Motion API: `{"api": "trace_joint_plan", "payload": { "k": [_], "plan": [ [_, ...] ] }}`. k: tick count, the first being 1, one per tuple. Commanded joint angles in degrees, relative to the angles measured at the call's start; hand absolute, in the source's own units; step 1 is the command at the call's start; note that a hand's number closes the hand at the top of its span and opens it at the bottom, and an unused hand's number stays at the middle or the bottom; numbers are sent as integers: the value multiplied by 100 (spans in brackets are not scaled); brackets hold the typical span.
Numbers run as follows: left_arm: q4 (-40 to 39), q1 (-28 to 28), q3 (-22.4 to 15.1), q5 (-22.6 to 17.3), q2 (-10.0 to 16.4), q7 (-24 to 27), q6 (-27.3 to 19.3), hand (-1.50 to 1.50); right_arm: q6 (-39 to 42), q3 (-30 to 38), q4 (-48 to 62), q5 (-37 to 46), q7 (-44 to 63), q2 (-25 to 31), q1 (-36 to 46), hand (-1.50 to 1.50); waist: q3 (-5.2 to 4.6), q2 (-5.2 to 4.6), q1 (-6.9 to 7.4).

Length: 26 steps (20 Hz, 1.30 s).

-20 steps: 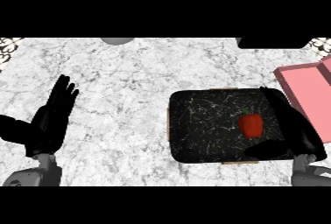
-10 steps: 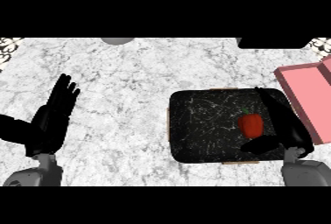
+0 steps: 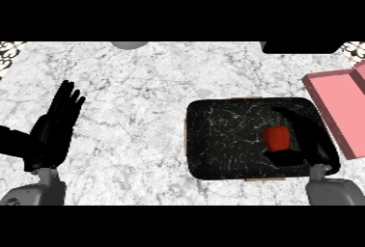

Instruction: Pick the bell pepper from the tray and place it in the cardboard box

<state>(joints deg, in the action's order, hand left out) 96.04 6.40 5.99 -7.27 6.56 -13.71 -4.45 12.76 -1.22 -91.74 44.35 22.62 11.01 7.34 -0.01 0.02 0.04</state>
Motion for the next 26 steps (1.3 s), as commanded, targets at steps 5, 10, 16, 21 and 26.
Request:
{"api": "trace_joint_plan", "payload": {
  "k": [5, 10, 16, 21, 26],
  "plan": [
    [-82, 150, -162, 252, -128, -33, -170, 0, -185, -18, 361, 447, -584, 296, 333, 150, 2, -4, 6],
    [107, -155, -287, 295, -228, 12, -133, 0, -570, -729, 273, 1130, -362, -211, 204, 150, 1, -2, 16],
    [-61, 15, -223, 278, -181, 42, -118, 0, 184, -2446, 632, 1941, 678, -1066, 1145, 150, -3, -18, 137],
    [-233, 204, -151, 301, -196, 125, -177, 0, -178, -2605, 637, 2101, 692, -1089, 1620, 150, 0, -4, 18],
    [-287, 80, -129, 219, -225, 243, -87, 0, 667, -2940, -300, 2209, 1143, -1097, 1885, 150, -1, 5, -8]
  ]
}}
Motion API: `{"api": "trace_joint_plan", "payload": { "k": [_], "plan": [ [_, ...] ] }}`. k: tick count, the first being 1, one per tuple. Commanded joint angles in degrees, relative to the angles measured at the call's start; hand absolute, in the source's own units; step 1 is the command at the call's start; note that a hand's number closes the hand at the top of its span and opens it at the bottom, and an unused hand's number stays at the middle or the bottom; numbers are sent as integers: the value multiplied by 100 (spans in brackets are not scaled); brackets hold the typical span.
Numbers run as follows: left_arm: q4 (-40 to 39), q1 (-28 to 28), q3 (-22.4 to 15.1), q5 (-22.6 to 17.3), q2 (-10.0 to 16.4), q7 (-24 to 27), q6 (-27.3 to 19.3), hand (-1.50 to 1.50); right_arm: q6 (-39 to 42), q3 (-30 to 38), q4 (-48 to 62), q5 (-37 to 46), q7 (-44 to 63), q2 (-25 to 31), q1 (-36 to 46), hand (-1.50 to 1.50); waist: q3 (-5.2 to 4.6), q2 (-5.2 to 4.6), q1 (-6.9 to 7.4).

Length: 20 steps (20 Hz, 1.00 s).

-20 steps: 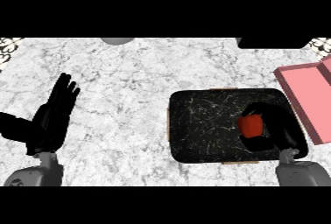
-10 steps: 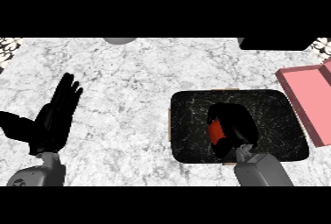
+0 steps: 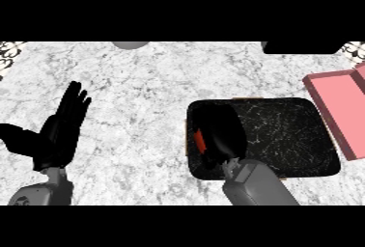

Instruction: Pick the bell pepper from the tray and place it in the cardboard box

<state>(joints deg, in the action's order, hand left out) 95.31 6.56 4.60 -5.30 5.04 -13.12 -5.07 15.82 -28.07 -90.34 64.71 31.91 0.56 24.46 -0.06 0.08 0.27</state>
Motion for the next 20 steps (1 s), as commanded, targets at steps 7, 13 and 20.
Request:
{"api": "trace_joint_plan", "payload": {
  "k": [7, 13, 20],
  "plan": [
    [-175, -71, 67, -50, 45, 185, 137, 0, -203, -3, -1567, -342, 1576, -55, 704, 150, 3, 4, -5],
    [166, -210, -63, 54, -64, 54, -9, 0, 333, 1373, -2188, 57, 1898, 262, 1273, 150, 6, 13, -54],
    [-94, 70, 346, -280, 235, -22, 215, 0, 739, 2538, -2432, -305, 1813, 780, 1321, 150, 6, 1, -58]
  ]
}}
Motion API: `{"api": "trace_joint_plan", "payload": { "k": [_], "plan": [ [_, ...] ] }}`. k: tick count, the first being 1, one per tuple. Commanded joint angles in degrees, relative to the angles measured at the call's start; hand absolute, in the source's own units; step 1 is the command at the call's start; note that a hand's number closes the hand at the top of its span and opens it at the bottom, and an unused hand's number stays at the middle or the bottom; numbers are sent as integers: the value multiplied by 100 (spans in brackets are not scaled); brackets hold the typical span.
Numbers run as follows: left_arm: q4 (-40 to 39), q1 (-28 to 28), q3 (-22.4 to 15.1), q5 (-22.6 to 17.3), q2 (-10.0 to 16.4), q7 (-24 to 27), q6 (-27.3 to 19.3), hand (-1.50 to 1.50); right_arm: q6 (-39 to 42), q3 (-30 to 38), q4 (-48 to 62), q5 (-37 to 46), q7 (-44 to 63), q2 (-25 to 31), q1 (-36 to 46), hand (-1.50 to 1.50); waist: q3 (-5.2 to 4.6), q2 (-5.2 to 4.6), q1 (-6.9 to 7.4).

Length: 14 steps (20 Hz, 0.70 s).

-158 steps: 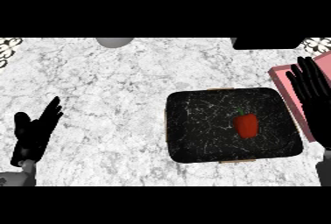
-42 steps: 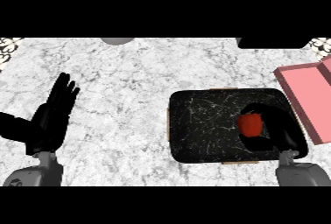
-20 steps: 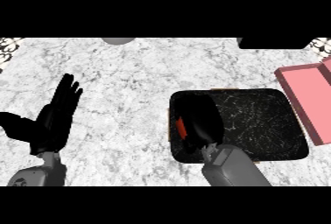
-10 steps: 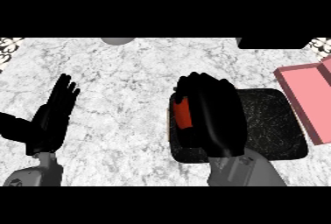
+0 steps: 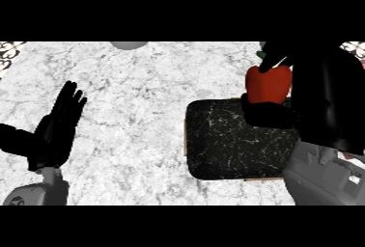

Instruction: Pick the bell pepper from the tray and place it in the cardboard box

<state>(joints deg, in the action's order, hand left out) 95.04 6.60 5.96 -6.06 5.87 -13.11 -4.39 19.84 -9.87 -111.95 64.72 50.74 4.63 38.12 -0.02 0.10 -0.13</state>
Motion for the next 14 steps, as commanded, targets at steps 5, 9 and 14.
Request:
{"api": "trace_joint_plan", "payload": {
  "k": [5, 9, 14],
  "plan": [
    [120, 158, -28, 29, 46, -269, -42, 0, -272, 1515, 800, -555, -801, 791, -22, 150, 4, -18, 29],
    [355, -71, -34, -29, -5, -349, -51, 0, -385, 2123, 979, -715, -1407, 1512, -237, 150, 5, -12, 24],
    [96, 220, -57, 72, 34, -280, -42, 0, -1076, 2159, 2105, -354, -2022, 1836, -308, 150, 3, -25, 44]
  ]
}}
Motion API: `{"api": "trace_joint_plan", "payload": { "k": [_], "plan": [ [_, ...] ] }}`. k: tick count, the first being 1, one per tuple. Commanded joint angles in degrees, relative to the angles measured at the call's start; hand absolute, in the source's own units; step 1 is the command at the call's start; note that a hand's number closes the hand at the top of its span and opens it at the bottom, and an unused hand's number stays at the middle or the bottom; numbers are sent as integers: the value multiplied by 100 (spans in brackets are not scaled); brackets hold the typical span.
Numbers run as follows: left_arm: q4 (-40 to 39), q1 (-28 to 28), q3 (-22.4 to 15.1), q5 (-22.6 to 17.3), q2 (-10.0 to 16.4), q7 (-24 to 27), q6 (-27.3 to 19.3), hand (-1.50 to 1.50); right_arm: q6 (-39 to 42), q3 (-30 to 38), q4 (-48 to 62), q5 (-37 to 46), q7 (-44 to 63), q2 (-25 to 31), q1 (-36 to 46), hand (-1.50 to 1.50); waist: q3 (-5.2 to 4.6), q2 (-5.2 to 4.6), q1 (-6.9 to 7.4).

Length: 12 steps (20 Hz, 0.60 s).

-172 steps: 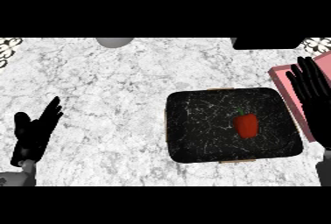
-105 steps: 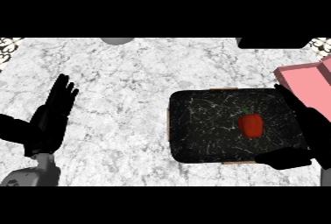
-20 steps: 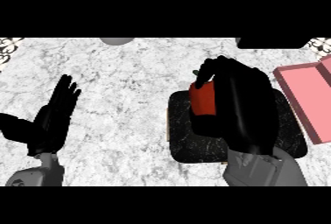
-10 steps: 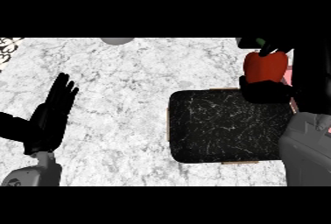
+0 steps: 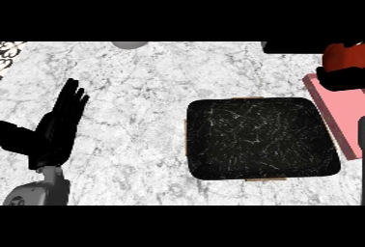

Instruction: Pick the bell pepper from the tray and place it in the cardboard box

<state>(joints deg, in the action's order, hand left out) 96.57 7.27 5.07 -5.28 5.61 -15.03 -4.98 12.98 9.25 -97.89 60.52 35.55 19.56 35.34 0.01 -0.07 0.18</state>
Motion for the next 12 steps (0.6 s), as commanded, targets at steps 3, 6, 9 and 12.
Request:
{"api": "trace_joint_plan", "payload": {
  "k": [3, 6, 9, 12],
  "plan": [
    [214, -384, -141, -24, -169, 111, 36, 0, -666, 346, 1411, 151, -936, 622, -20, 150, 0, -6, 42],
    [-140, 268, 255, -169, 207, -133, 110, 0, -1028, 569, 2473, 118, -1302, 839, 431, 150, 0, -19, 52],
    [-206, -90, -143, 116, -225, 341, -41, 0, -1047, 380, 3099, 318, -1676, 1011, 224, 150, 0, -28, 59],
    [-57, 153, -115, 141, -154, 104, -127, 0, -89, 102, 3599, 546, -1561, 1297, 6, 150, -2, -42, 63]
  ]
}}
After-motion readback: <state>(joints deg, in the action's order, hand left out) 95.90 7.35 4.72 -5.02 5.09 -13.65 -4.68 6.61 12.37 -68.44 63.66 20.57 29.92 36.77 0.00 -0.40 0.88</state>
